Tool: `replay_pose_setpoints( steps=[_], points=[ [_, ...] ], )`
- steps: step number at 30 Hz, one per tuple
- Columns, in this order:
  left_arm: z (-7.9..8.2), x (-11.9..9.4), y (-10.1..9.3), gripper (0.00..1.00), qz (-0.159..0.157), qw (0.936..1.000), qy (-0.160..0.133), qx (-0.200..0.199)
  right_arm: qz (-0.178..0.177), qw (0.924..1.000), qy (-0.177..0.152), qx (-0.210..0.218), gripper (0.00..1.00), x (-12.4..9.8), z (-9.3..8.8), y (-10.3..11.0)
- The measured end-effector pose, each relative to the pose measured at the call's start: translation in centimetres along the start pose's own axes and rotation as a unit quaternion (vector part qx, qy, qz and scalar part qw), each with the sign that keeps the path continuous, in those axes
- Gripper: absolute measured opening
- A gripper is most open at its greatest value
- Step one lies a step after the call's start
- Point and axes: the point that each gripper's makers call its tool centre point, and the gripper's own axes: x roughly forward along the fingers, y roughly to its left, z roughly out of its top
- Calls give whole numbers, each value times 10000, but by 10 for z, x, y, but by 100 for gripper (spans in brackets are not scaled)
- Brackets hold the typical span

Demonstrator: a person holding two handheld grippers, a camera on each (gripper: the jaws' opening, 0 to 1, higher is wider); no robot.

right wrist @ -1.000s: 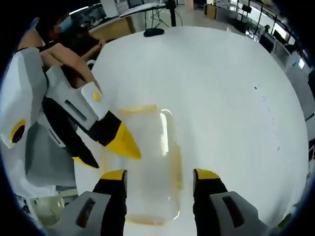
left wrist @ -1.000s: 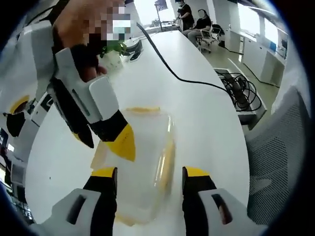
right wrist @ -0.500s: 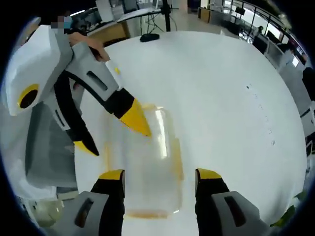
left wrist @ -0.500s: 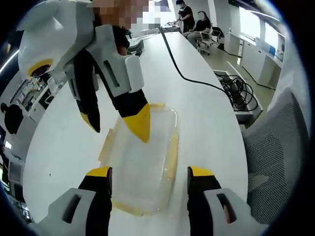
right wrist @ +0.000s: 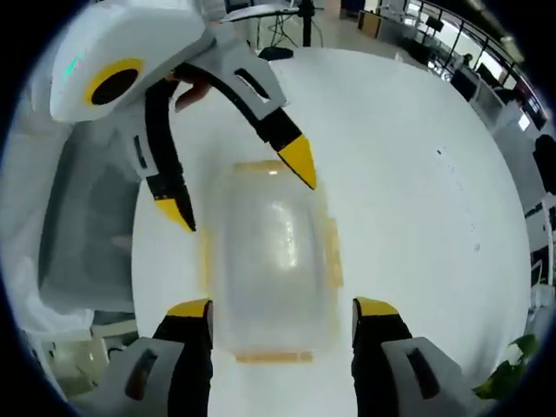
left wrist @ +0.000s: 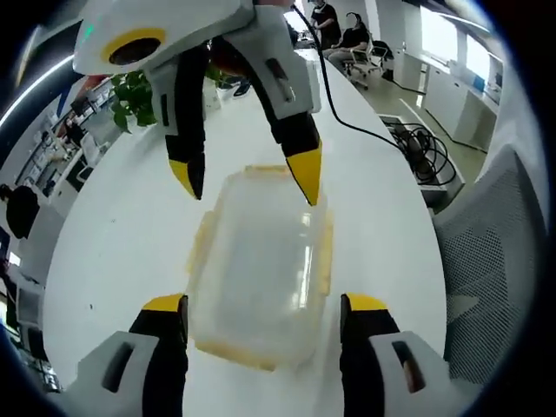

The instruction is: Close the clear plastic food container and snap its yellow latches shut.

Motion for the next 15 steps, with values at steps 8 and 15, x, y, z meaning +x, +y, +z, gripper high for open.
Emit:
replay_pose_setpoints(
  steps=[8,15],
  points=[
    [-7,6,5,79,-92,9997,185,86,-146,9999,16,-71,71,2,-7,9],
    [-14,15,4,80,-191,9990,356,183,-329,9991,113,-239,75,14,-13,14]
  ],
)
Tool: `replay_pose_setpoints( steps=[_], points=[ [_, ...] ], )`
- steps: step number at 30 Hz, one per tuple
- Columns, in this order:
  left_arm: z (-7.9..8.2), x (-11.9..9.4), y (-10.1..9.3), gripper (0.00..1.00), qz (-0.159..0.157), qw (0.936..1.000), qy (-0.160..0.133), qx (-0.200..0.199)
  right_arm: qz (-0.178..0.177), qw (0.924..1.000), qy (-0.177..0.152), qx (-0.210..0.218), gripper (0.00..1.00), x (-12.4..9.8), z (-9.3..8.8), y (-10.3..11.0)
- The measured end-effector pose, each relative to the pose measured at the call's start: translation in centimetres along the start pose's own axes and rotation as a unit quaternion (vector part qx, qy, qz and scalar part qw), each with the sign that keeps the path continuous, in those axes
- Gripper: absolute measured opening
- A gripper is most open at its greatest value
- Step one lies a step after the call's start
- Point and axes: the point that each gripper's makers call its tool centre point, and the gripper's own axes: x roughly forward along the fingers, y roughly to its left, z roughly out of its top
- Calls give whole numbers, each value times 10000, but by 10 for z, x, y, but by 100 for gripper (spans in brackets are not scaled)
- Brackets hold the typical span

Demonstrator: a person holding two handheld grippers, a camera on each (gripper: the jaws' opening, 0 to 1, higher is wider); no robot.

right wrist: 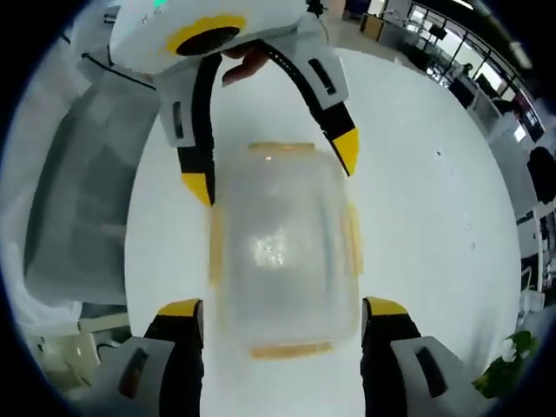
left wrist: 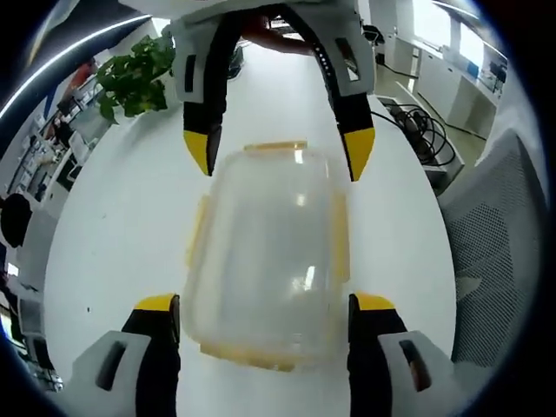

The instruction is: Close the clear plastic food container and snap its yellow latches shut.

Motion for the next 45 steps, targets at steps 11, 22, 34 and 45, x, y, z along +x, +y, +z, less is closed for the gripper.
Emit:
replay_pose_setpoints(
  steps=[11,22,34,45],
  points=[
    [-4,2,3,77,35,9998,109,175,-219,9992,218,-242,73,8,-8,-7],
    [-7,0,-3,77,58,9998,50,161,-138,9994,257,-201,74,10,-5,0],
    [-25,-12,-13,77,65,9999,28,117,-120,9996,214,-157,73,16,15,14],
    [-47,-26,-25,77,126,9999,26,2,-66,9994,244,-219,73,25,39,27]
  ],
)
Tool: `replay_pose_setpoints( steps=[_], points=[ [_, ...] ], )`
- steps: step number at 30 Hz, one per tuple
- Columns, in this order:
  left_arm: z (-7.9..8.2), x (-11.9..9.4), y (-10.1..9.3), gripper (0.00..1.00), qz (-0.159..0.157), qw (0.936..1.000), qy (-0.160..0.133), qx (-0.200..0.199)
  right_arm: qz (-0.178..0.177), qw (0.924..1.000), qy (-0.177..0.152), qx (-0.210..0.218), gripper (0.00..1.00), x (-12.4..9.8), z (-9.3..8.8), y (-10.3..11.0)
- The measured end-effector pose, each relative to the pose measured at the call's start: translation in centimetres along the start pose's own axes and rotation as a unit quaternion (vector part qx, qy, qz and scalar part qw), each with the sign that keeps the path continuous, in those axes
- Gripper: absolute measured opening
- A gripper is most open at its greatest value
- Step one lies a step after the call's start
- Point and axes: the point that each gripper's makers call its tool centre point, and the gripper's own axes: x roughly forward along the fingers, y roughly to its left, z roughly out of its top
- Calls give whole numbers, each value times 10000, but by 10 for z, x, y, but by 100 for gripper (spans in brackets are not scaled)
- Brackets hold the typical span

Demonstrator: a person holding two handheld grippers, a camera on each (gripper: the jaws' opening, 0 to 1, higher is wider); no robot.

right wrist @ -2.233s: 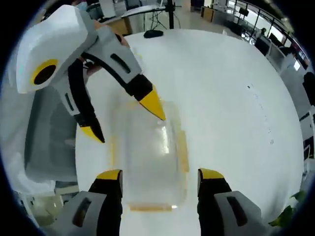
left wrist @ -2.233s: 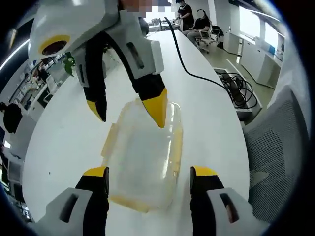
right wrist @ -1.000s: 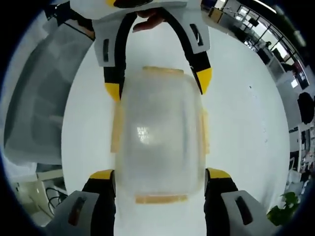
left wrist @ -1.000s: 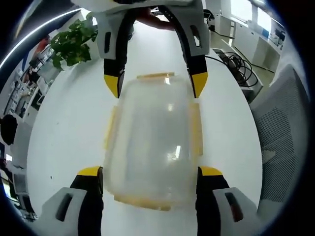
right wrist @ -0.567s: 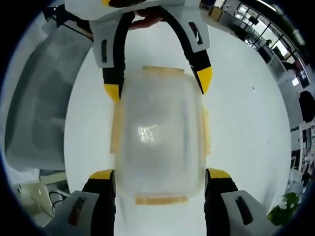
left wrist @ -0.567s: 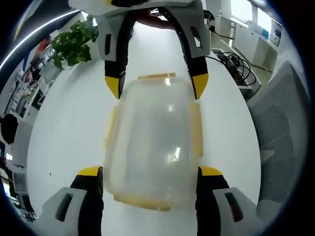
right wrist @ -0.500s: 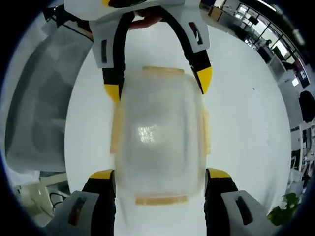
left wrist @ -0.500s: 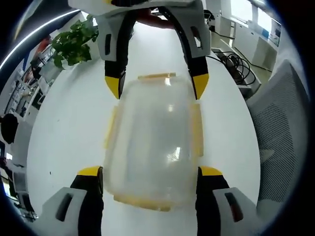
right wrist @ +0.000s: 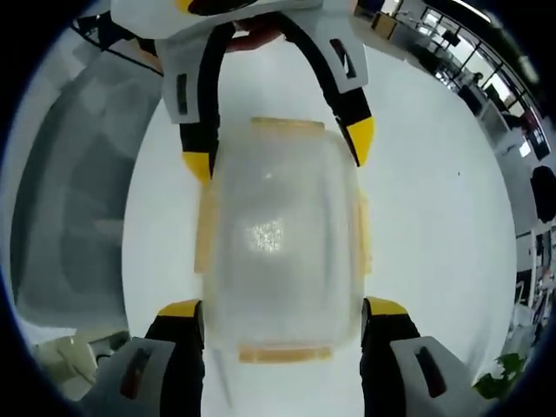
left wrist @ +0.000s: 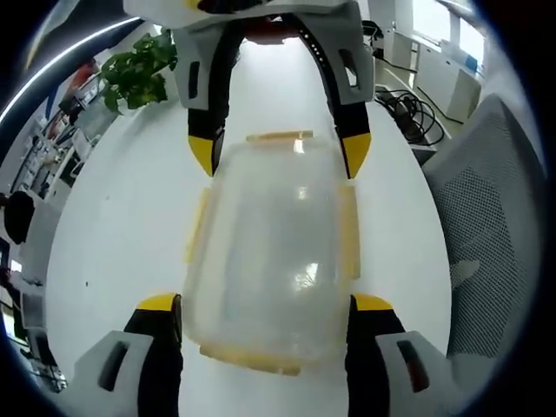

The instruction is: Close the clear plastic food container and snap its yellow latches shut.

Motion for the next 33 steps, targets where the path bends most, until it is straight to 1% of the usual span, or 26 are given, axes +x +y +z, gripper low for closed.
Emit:
replay_pose_setpoints(
  steps=[11,22,33],
  points=[
    [-21,-12,-8,77,48,10000,11,-67,16,10000,37,-55,73,6,23,10],
    [-40,-24,-16,78,106,9999,26,-117,9,10000,-31,-32,74,12,45,20],
    [-62,-36,-24,78,147,9997,60,-206,20,9999,-47,-87,74,19,69,30]
  ],
)
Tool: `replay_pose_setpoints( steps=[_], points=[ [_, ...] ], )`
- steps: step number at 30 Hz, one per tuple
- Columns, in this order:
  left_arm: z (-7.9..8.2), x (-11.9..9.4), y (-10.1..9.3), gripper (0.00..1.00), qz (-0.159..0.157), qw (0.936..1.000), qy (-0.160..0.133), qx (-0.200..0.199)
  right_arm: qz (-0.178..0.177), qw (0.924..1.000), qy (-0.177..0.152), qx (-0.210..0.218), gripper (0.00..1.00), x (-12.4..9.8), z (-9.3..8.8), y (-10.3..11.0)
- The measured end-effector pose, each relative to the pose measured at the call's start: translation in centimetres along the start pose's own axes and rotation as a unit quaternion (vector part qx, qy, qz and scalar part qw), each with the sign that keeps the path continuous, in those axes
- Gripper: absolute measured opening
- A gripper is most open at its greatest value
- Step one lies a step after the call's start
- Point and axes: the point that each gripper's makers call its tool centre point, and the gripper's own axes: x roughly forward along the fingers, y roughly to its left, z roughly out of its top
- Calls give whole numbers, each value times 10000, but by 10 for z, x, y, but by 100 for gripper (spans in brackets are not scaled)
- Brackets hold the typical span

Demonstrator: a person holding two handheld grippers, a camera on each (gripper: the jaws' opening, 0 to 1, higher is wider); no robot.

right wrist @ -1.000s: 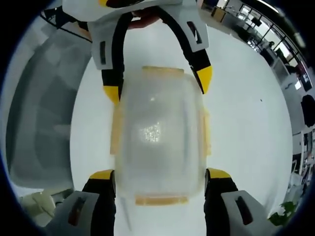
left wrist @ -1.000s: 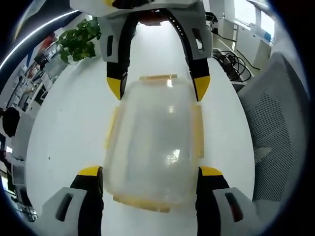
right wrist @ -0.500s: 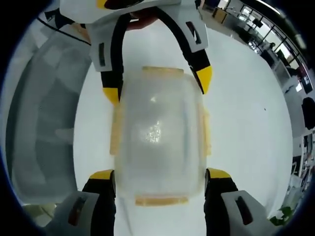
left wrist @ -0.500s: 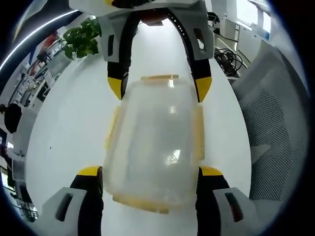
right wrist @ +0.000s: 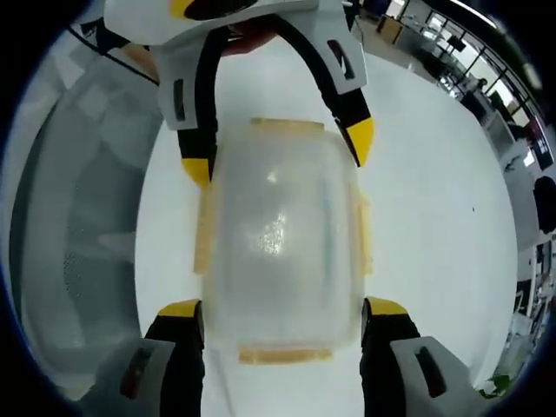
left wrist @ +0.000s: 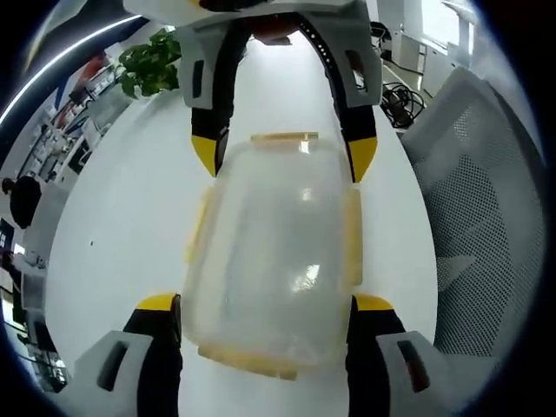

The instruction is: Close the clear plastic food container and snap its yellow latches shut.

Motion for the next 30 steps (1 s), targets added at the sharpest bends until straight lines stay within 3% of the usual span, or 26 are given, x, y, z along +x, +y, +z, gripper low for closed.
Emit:
replay_pose_setpoints(
  steps=[14,30],
  points=[
    [-23,-12,-5,79,50,9999,17,-142,6,10000,43,-85,74,8,24,6],
    [-29,-12,-4,80,67,9997,14,-232,15,9999,50,-108,74,10,32,6]
  ],
)
